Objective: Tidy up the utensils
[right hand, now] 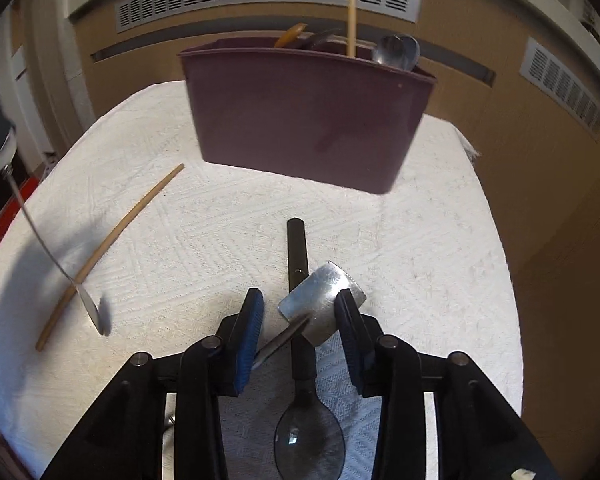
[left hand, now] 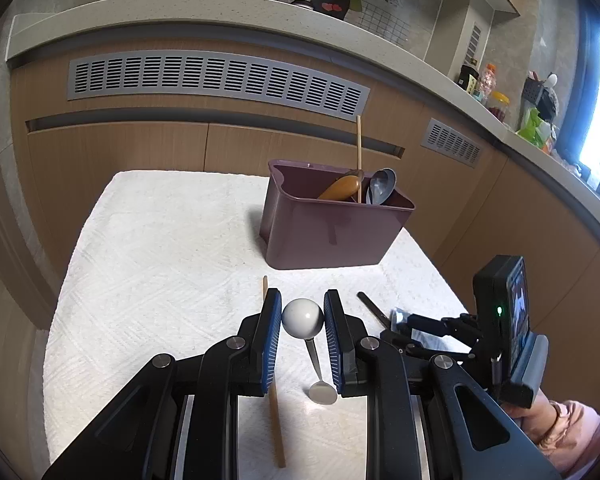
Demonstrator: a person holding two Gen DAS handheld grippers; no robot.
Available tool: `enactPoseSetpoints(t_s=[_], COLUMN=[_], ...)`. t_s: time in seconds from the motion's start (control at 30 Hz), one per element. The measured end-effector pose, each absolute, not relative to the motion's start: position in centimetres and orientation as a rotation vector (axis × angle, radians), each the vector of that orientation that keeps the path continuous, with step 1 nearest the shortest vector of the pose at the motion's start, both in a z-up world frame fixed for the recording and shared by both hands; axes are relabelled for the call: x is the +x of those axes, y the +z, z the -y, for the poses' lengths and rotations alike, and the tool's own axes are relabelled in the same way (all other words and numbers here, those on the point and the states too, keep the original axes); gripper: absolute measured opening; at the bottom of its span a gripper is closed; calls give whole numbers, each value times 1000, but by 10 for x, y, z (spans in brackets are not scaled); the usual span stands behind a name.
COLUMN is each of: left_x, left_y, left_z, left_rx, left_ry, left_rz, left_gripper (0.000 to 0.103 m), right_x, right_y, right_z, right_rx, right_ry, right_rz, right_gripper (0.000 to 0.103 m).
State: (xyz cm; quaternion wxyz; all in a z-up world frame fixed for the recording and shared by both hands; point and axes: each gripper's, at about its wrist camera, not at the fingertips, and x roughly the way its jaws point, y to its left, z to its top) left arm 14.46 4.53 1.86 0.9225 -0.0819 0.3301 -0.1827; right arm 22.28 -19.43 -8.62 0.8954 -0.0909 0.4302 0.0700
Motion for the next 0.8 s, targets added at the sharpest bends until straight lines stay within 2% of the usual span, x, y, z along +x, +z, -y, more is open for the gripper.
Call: enactPoseSetpoints(t_s=[0.07,0.23,0.33,0.43,0.5,0.67,0.8], left_x=[145,146,147,148,149,151,152], left_y=[19,18,17,15,15,14,15], left_z=[-46,-47,-49,-51,-51,-52,-50], left_rx=[-168,-173,-178,-188,-191,-202,-194], left_ry=[-378,-390,-397,-401,-401,-392,-378], left_rz=[-677,-677,-674,-674,-674,-681,-688], left_gripper=[23,23,23,23,23,23,23], right_x=[227,222,216,213,209,205,221], right_y=[-85,-75,-68,-69,-69,-72,-74], right_z=[198,212,215,221,222,212,208], right_rx=[-118,43,16,21,-23,-258,-307], right_ry=[115,35,-11,0,16,221,309], right_rz=[-931,-944,-931,-960,-947,-910,-905], right_gripper=[52,53,58,58,58,72,72])
